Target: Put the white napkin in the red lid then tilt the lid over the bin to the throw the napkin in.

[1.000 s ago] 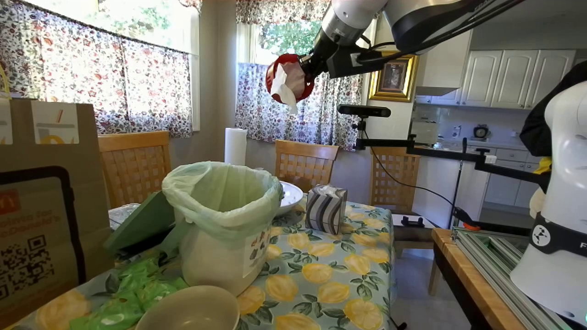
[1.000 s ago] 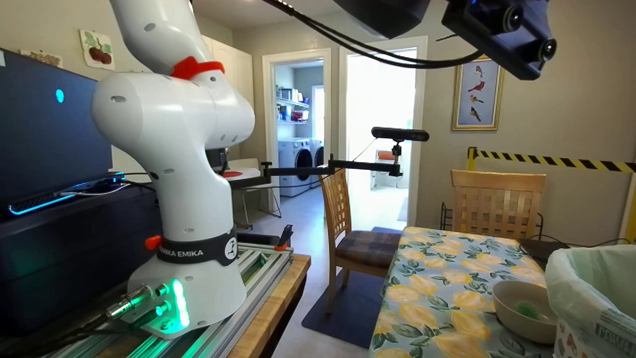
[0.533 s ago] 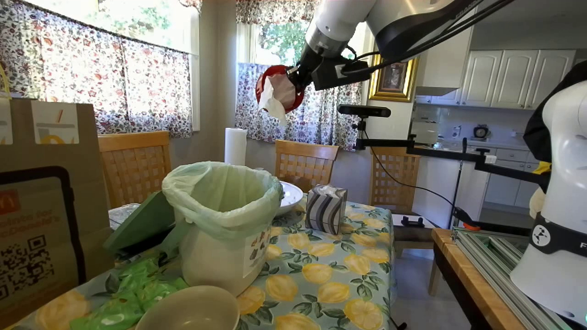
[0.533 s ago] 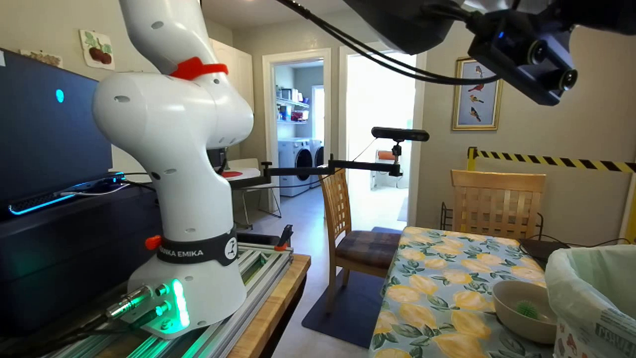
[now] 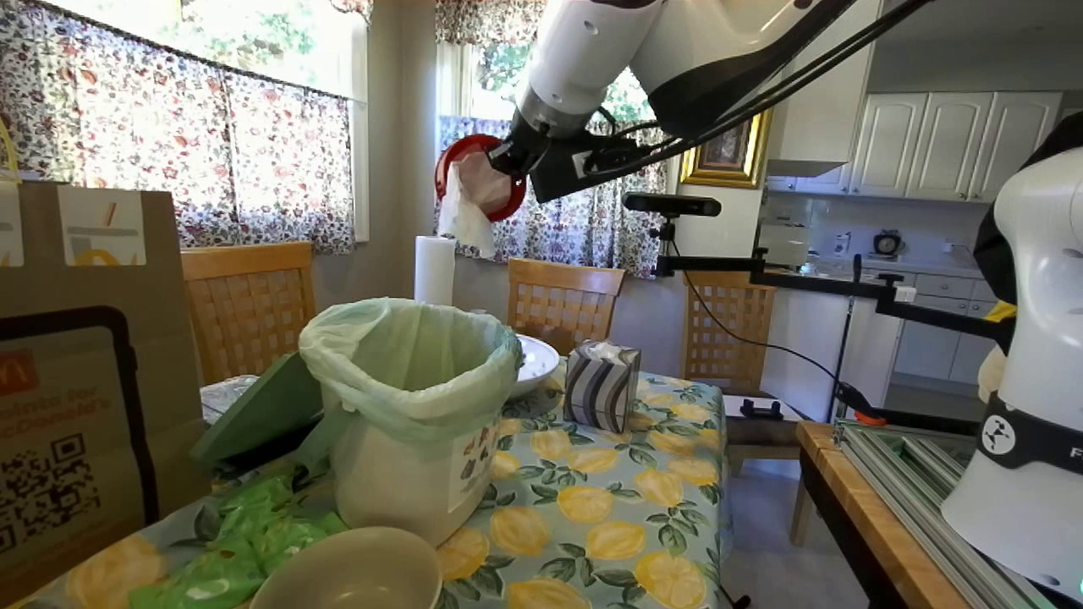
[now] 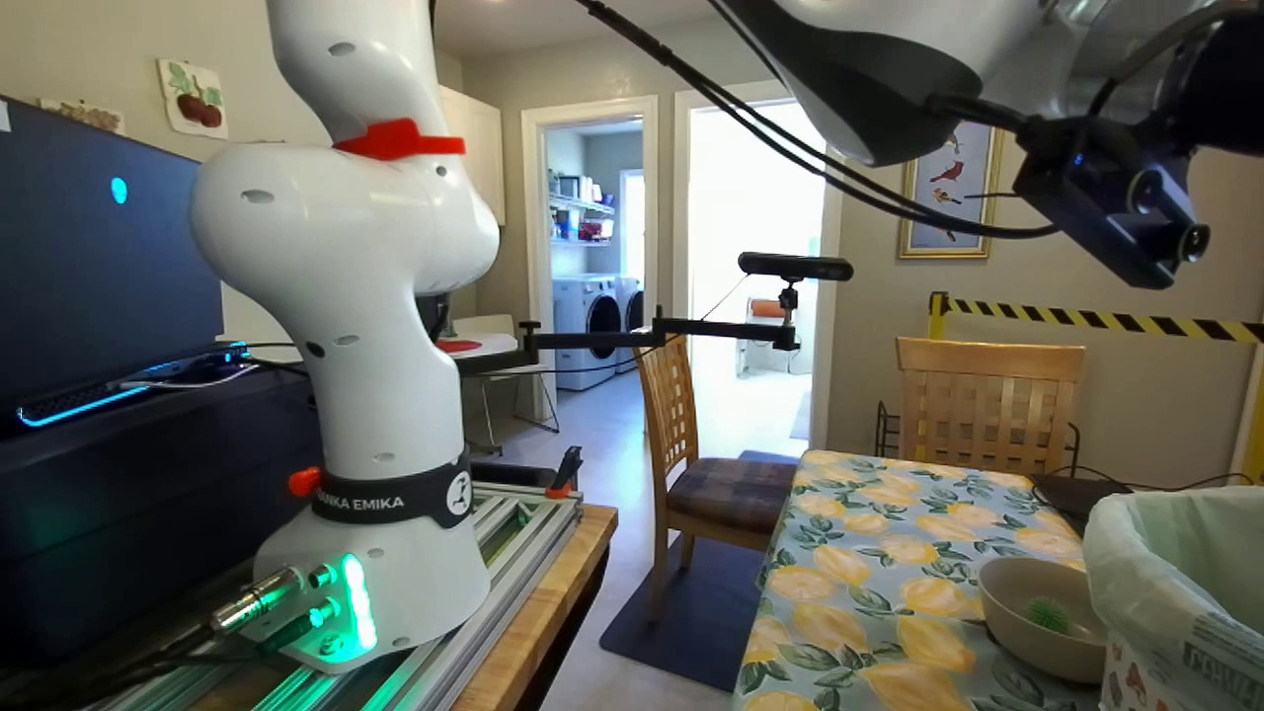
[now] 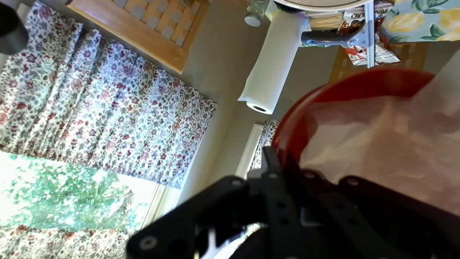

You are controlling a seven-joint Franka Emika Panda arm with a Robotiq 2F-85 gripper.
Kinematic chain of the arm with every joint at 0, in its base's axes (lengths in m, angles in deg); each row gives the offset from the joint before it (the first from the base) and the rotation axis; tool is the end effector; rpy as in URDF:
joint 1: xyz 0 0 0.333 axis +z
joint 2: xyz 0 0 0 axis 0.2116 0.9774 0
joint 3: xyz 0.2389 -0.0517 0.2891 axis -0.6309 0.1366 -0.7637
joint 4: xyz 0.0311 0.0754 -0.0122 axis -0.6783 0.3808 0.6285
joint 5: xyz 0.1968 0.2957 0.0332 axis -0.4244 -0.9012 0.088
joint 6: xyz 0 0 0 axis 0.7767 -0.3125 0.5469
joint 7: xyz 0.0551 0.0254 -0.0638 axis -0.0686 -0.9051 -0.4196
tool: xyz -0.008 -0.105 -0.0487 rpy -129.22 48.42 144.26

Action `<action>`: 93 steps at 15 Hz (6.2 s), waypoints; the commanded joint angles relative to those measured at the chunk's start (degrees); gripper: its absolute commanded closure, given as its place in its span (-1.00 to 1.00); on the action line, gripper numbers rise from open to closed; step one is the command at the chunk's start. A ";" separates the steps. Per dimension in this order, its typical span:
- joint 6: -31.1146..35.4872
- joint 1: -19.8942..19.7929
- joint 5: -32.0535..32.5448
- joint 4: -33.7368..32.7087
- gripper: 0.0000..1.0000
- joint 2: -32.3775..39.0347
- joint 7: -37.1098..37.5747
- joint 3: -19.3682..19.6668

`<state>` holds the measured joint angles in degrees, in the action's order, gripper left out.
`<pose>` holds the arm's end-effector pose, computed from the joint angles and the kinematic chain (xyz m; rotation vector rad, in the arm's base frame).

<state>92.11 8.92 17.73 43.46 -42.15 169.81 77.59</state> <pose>0.5049 -0.0731 0.4858 1.9943 -0.7141 1.0624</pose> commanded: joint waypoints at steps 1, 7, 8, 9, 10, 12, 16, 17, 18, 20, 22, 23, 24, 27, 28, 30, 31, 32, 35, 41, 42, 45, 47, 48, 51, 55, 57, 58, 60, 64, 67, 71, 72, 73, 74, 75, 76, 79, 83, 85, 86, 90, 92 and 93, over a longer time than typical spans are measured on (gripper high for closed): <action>-4.55 1.81 4.62 -3.41 0.98 4.99 5.66 -0.75; -14.21 4.69 10.35 -4.06 0.98 8.81 15.05 -2.66; -15.54 5.02 10.93 -3.98 0.98 9.30 15.62 -2.91; -16.79 5.26 11.35 -3.96 0.98 9.96 16.01 -3.14; -18.18 5.56 12.02 -3.82 0.98 10.42 16.62 -3.34; -21.52 6.18 14.37 -3.27 0.98 11.17 18.45 -3.82; -28.46 7.30 20.07 -2.45 0.98 13.03 21.99 -4.63; -29.75 7.40 20.61 -2.47 0.98 13.59 22.36 -4.84; -30.73 7.47 21.09 -2.53 0.98 14.09 22.68 -5.01; -33.07 7.71 22.79 -2.17 0.98 14.80 24.01 -5.38; -34.60 7.85 23.44 -2.15 0.98 15.44 24.46 -5.61; -35.30 7.94 23.66 -2.17 0.98 15.73 24.71 -5.68; -35.96 8.03 24.03 -2.09 0.98 15.91 25.06 -5.81; -39.27 8.58 27.52 -1.09 0.98 16.48 26.93 -6.21; -39.82 8.63 28.14 -0.84 0.98 16.59 27.19 -6.40; -39.81 8.71 28.07 0.15 0.98 15.97 27.37 -7.02; -39.84 8.88 28.39 0.81 0.98 15.50 27.69 -7.24; -39.93 8.98 28.69 1.19 0.98 15.27 27.94 -7.40; -42.65 9.48 30.78 2.80 0.98 15.09 29.48 -7.84; -45.43 9.54 30.97 4.42 0.98 14.58 30.93 -8.37; -45.71 9.50 30.78 4.56 0.98 14.42 31.18 -8.41; -46.46 9.32 29.81 4.47 0.98 14.39 31.64 -8.49; -43.23 8.86 29.11 5.17 0.98 12.64 30.64 -8.62; -34.52 7.81 27.08 6.70 0.98 8.75 27.69 -9.10; -20.95 6.85 25.75 11.72 0.98 -0.57 26.39 -8.14; -1.99 6.32 19.92 16.82 0.98 -12.81 20.50 -4.16; 7.78 8.87 18.77 18.71 0.98 -18.03 14.89 2.24; 12.81 8.97 18.23 19.35 0.98 -20.27 11.43 4.96; 22.97 8.58 18.13 19.78 0.98 -23.07 5.47 10.72; 40.58 3.04 13.68 20.20 0.98 -22.60 -9.59 16.83; 45.36 -0.49 7.58 21.95 0.98 -18.85 -21.51 17.71; 44.25 -2.18 -2.61 23.73 0.98 -12.44 -36.11 16.89; 45.01 -2.32 -5.35 23.91 0.98 -10.42 -39.86 17.01; 44.89 -2.46 -8.61 24.15 0.98 -8.39 -43.98 16.73; 44.48 -2.58 -11.69 24.30 0.98 -6.57 -47.72 16.33; 44.92 -2.69 -14.60 24.34 0.98 -4.62 -51.53 16.08; 44.48 -2.76 -17.66 24.63 0.98 -3.10 -55.35 15.52; 43.61 -2.79 -26.59 25.33 0.98 1.34 -66.69 13.66; 38.56 -2.57 -37.93 25.37 0.98 5.26 -81.56 10.50; 34.27 -2.56 -43.50 24.29 0.98 6.54 -89.03 9.21; 32.20 -2.76 -46.24 23.60 0.98 6.27 -92.76 8.86; 26.93 -3.25 -47.41 18.95 0.98 5.57 -98.21 9.46; 25.64 -3.49 -48.15 16.94 0.98 6.05 -99.96 9.33; 25.30 -3.54 -48.05 16.31 0.98 5.96 -100.60 9.29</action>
<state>119.44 6.21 -28.28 62.34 -36.52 73.80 87.66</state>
